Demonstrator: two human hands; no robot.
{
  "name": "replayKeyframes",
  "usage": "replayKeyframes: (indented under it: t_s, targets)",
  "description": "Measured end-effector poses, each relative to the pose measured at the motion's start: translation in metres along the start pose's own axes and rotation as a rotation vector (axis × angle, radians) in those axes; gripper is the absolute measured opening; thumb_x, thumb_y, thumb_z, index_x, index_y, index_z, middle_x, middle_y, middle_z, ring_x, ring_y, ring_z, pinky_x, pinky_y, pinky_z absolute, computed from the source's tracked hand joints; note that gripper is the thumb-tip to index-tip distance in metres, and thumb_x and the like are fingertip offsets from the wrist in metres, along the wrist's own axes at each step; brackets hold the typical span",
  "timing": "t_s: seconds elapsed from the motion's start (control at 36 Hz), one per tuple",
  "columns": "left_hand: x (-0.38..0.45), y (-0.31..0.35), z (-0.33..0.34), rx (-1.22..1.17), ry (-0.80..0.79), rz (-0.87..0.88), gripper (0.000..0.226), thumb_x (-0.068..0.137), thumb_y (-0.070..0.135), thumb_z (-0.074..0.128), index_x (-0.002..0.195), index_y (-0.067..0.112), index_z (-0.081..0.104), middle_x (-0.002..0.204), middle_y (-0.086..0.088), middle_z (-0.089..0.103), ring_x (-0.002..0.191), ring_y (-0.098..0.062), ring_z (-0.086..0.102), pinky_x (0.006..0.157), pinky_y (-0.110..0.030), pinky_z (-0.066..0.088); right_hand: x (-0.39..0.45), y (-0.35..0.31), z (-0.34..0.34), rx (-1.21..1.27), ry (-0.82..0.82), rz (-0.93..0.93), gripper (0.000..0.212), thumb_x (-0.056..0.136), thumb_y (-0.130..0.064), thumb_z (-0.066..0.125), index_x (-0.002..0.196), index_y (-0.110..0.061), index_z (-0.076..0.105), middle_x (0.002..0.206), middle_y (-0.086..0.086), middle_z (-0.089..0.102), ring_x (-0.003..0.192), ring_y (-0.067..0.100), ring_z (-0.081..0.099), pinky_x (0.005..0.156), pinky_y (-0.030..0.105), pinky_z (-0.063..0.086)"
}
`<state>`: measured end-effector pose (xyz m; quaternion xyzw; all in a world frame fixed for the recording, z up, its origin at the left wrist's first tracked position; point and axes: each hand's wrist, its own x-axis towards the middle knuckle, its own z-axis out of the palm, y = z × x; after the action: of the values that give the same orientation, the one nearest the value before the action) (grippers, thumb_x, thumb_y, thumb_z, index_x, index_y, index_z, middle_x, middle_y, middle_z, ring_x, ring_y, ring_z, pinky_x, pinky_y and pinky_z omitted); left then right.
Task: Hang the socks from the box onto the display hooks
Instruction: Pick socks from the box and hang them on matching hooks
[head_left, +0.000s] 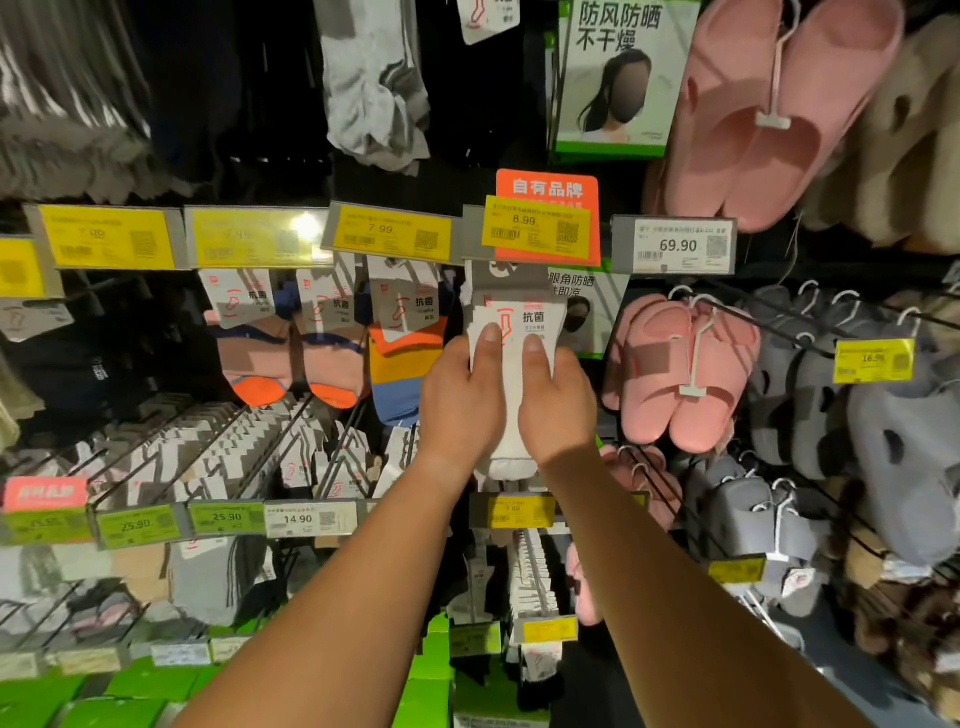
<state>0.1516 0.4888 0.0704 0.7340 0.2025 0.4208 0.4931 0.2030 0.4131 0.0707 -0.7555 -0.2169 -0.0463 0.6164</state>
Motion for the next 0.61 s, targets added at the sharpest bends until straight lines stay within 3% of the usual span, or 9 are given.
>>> replayKeyframes:
  t_s: [0.14, 0.22, 0.28, 0.42, 0.53, 0.61]
  targets:
    - [0.022, 0.001, 0.008, 0.175, -0.006, -0.07, 0.04, 0.105, 0.048, 0.039, 0.09, 0.012, 0.05, 0.089, -0.006, 0.059, 0.087, -0.031, 0.055, 0.066, -0.036, 0.029, 0.03, -0.004, 0.015, -0.085, -0.029, 0.052, 0.047, 0.104, -0.046, 0.036, 0.113, -0.004, 0.055, 0.111, 0.021, 0.061, 0.105, 0.037, 0.057, 0.082, 0.037, 0.043]
    - [0.037, -0.011, 0.016, 0.292, -0.036, -0.152, 0.043, 0.106, 0.047, 0.036, 0.101, 0.007, 0.051, 0.11, -0.022, 0.064, 0.101, -0.041, 0.058, 0.07, -0.036, 0.033, 0.043, 0.001, 0.021, -0.181, -0.06, 0.098, 0.052, 0.105, -0.045, 0.033, 0.126, -0.001, 0.05, 0.125, 0.024, 0.059, 0.115, 0.04, 0.055, 0.086, 0.039, 0.043]
    - [0.039, -0.017, 0.019, 0.323, -0.043, -0.154, 0.046, 0.106, 0.049, 0.035, 0.105, 0.006, 0.052, 0.114, -0.024, 0.064, 0.103, -0.042, 0.059, 0.071, -0.037, 0.035, 0.045, 0.007, 0.023, -0.211, -0.073, 0.113, 0.055, 0.105, -0.048, 0.032, 0.129, -0.002, 0.049, 0.126, 0.025, 0.059, 0.116, 0.041, 0.055, 0.083, 0.038, 0.041]
    - [0.022, -0.04, 0.021, 0.371, -0.046, -0.148, 0.054, 0.103, 0.057, 0.036, 0.104, 0.005, 0.051, 0.1, -0.021, 0.066, 0.093, -0.041, 0.061, 0.065, -0.037, 0.035, 0.031, 0.03, 0.025, -0.26, -0.09, 0.113, 0.055, 0.103, -0.054, 0.032, 0.118, -0.004, 0.051, 0.117, 0.023, 0.062, 0.11, 0.041, 0.058, 0.078, 0.038, 0.04]
    - [0.003, -0.059, 0.015, 0.39, -0.095, -0.198, 0.047, 0.1, 0.055, 0.048, 0.095, 0.008, 0.048, 0.09, -0.016, 0.064, 0.082, -0.037, 0.059, 0.061, -0.036, 0.035, 0.014, 0.053, 0.023, -0.298, -0.151, 0.176, 0.053, 0.103, -0.053, 0.032, 0.114, -0.004, 0.05, 0.115, 0.022, 0.062, 0.109, 0.038, 0.058, 0.078, 0.036, 0.039]
    - [-0.005, -0.061, 0.003, 0.38, -0.089, -0.227, 0.045, 0.098, 0.055, 0.052, 0.091, 0.01, 0.05, 0.077, -0.004, 0.059, 0.076, -0.031, 0.055, 0.062, -0.034, 0.033, 0.003, 0.059, 0.017, -0.267, -0.062, 0.181, 0.054, 0.101, -0.056, 0.035, 0.106, -0.005, 0.053, 0.101, 0.02, 0.065, 0.096, 0.036, 0.061, 0.076, 0.035, 0.044]
